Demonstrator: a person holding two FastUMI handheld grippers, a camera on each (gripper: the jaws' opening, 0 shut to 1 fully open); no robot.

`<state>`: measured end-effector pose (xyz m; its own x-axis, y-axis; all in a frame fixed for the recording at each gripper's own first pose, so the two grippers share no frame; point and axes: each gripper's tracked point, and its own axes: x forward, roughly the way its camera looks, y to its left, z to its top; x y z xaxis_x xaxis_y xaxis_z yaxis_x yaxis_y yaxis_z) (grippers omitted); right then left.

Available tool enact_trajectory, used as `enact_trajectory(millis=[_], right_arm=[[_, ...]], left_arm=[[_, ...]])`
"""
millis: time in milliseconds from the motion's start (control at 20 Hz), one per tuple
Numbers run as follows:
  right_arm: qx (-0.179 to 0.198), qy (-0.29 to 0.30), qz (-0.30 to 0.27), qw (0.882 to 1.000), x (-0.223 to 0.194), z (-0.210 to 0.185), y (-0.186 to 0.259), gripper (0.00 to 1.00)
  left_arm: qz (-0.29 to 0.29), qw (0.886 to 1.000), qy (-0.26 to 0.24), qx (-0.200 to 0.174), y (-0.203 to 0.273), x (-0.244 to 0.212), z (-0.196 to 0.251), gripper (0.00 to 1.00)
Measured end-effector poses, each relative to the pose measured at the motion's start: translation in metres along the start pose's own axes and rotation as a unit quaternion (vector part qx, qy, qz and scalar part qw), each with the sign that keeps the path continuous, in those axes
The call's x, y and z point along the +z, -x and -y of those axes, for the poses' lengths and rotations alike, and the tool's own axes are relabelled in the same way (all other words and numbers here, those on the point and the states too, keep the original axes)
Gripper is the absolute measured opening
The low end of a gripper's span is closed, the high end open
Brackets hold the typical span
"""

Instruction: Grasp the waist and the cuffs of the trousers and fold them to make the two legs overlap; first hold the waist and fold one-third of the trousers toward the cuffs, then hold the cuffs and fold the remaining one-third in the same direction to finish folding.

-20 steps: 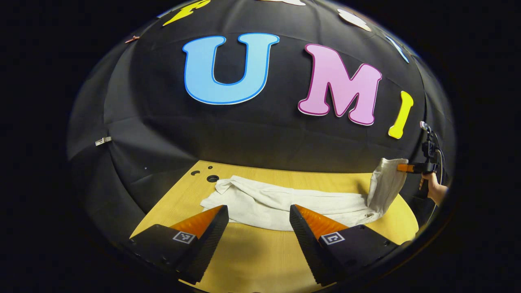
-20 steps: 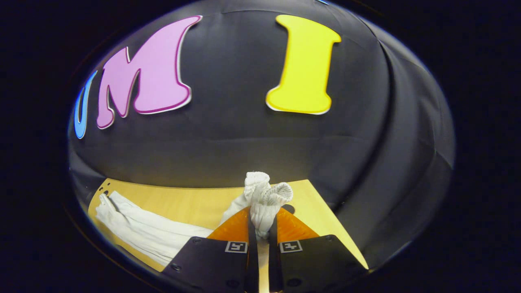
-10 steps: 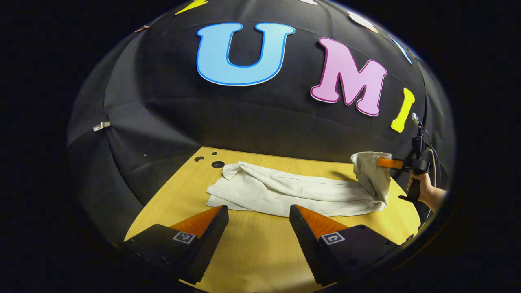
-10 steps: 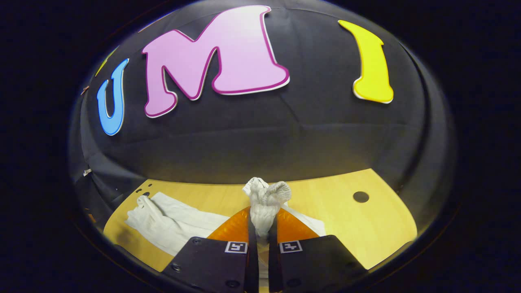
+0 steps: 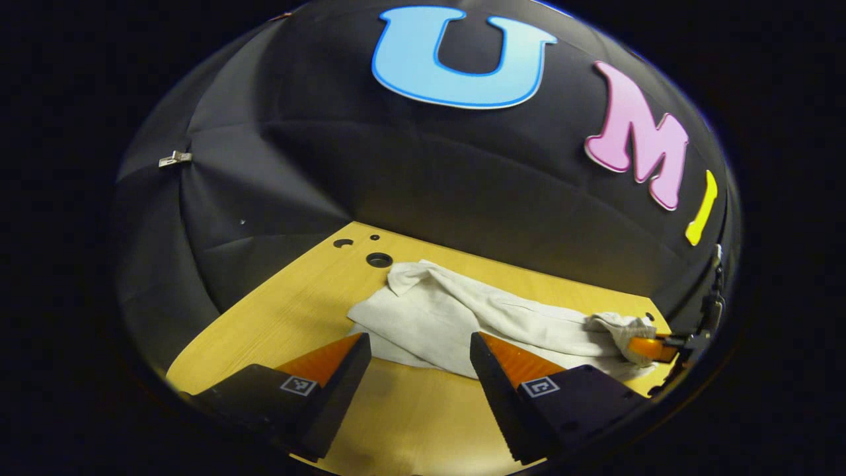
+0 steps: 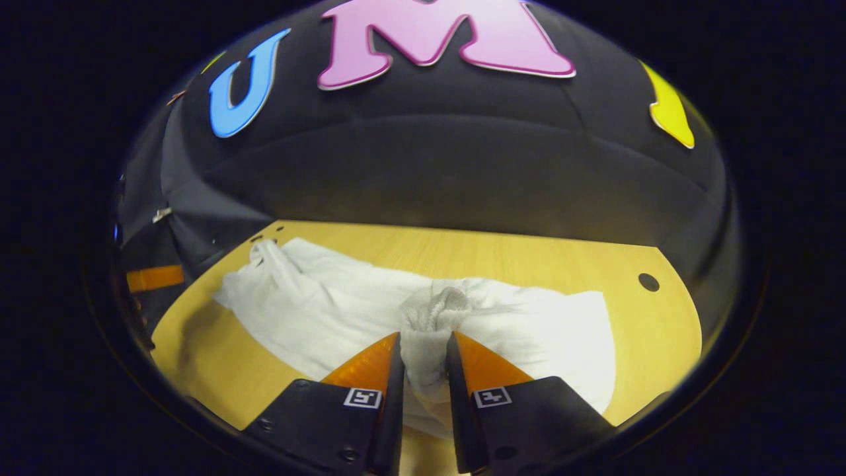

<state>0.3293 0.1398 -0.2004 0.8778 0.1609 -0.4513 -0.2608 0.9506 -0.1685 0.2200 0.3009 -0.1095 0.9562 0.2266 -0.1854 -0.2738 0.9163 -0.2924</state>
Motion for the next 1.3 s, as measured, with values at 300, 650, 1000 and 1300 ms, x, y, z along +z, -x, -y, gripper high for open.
enact_trajectory(millis=[300,650,1000,1300], right_arm=[[0.000,0.023,0.017,1.000,-0.022,-0.030,0.016,0.80],[-0.069,0.009,0.044,0.997,-0.033,-0.013,0.093,0.98],[-0.082,-0.041,-0.014,0.996,-0.085,-0.017,0.159,0.98],[-0.088,-0.070,-0.061,0.992,-0.109,-0.032,0.216,0.98]], left_arm=[[-0.022,0.998,0.011,0.058,-0.078,-0.004,-0.019,0.96],[-0.059,0.988,-0.080,0.121,-0.124,-0.014,-0.022,0.96],[-0.090,0.989,-0.023,0.113,-0.134,-0.038,-0.027,0.99],[-0.131,0.987,-0.074,0.055,-0.137,-0.047,-0.008,0.63]])
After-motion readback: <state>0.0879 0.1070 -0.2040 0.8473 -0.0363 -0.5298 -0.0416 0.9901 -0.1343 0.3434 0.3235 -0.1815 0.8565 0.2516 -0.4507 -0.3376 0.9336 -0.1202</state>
